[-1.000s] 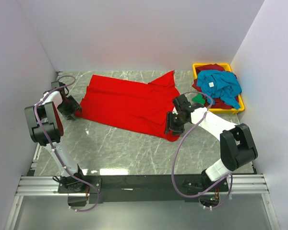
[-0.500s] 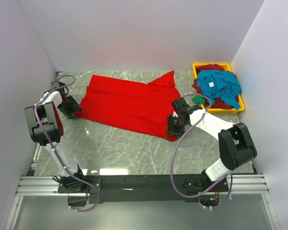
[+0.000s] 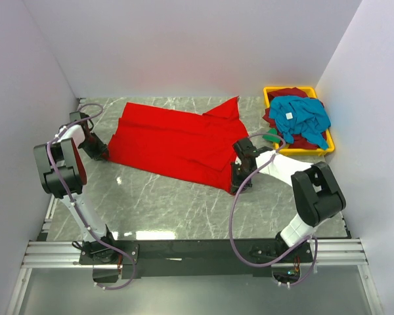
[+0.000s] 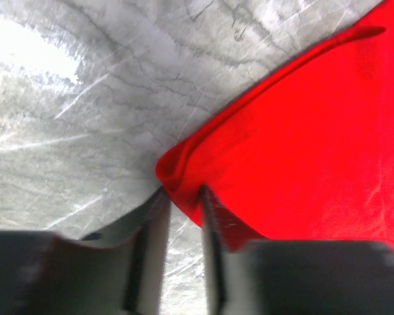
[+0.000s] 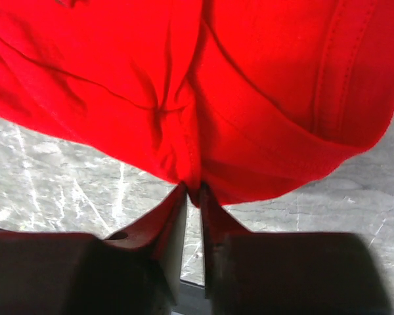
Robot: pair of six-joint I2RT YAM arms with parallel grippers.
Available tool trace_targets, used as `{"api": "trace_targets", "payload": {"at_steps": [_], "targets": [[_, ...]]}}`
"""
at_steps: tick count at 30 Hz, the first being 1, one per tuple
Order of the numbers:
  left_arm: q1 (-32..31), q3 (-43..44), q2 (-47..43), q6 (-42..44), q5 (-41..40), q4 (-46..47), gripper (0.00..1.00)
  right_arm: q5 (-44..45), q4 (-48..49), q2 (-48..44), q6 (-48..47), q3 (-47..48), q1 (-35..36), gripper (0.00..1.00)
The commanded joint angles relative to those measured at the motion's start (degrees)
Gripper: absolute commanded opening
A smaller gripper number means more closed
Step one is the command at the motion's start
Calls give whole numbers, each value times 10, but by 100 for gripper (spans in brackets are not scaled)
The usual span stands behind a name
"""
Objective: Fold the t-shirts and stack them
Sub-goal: Fold the tshirt
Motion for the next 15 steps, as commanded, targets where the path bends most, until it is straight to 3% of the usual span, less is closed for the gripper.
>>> {"api": "trace_targets", "payload": {"at_steps": [1, 7, 15], "targets": [[3, 18, 20, 3, 12, 16, 25, -2, 4, 6, -8, 13, 2, 16], [4, 29, 30, 13, -1, 12, 1, 19, -32, 3, -25, 47, 0, 4], [12, 26, 16, 31, -34, 13, 1, 34, -71, -11, -31, 74, -8, 0]]}}
